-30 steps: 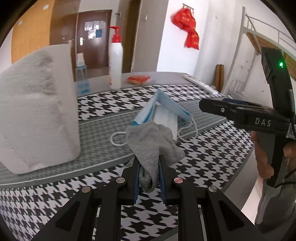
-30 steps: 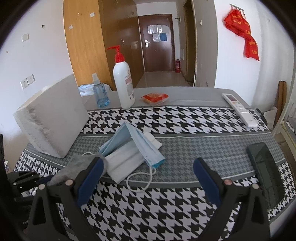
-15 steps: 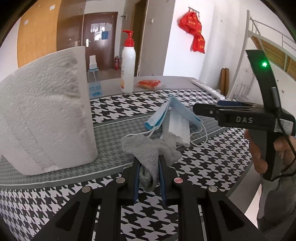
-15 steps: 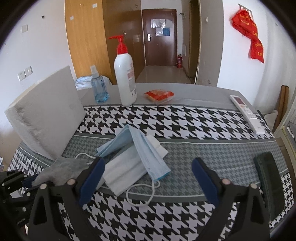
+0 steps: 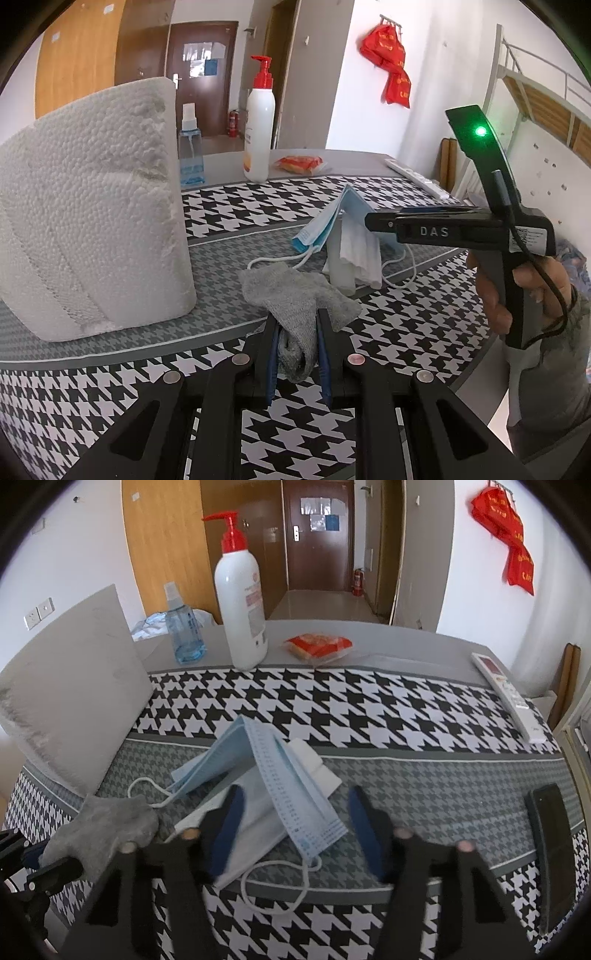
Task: Organize soft objects
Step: 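Lift the grey cloth with the left gripper while the right gripper grasps the blue mask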
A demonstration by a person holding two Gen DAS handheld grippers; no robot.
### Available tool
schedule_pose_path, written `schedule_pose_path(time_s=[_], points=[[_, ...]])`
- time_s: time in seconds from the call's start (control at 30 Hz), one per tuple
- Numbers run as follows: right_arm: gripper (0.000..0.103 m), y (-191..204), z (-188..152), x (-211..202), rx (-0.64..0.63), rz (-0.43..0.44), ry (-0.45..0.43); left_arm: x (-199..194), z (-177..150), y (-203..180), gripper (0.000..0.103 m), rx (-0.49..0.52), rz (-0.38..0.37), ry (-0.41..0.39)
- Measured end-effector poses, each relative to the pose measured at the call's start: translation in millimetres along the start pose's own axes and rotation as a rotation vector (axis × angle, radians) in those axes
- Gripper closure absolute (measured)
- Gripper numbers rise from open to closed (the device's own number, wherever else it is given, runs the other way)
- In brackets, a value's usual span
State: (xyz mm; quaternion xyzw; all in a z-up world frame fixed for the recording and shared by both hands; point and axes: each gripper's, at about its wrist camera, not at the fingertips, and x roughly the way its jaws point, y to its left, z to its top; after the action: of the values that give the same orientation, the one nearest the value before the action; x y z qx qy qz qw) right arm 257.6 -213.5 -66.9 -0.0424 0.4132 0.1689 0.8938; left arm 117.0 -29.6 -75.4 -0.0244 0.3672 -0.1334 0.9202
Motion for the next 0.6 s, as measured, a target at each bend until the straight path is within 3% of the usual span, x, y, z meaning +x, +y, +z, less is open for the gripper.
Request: schedule_pose_path(time_s=[0.23,0.37,0.5,0.53,0.6], points=[[0.061,-0.9,0.8,6.2,0.003,0.017,0.019,2.6,-0.6,-2.4,0.084,0.003,-0.005,0.001],[0.076,-2.7,0.0,9.7,0.015,0.019,0.032,2.6,-0.6,-2.1,0.084,0.004,-0.003,0.0],[0.079,-4.9,-1.5,9.2,0.019,-0.013,0.043,3.8,-0.9,-1.4,0.084,0.001,-0.002,0.002],[0.086,-5.3,-2.0,8.7,0.018,-0.022,0.046,4.7,-1.1,-1.0,0.084,-0.002,-0.005,0.004],[0.089,-7.2,-3.5,6.0,0.023,-0.016,0.045,5.4,-1.9,-1.1,0.084,-0.002,-0.01,0.011]])
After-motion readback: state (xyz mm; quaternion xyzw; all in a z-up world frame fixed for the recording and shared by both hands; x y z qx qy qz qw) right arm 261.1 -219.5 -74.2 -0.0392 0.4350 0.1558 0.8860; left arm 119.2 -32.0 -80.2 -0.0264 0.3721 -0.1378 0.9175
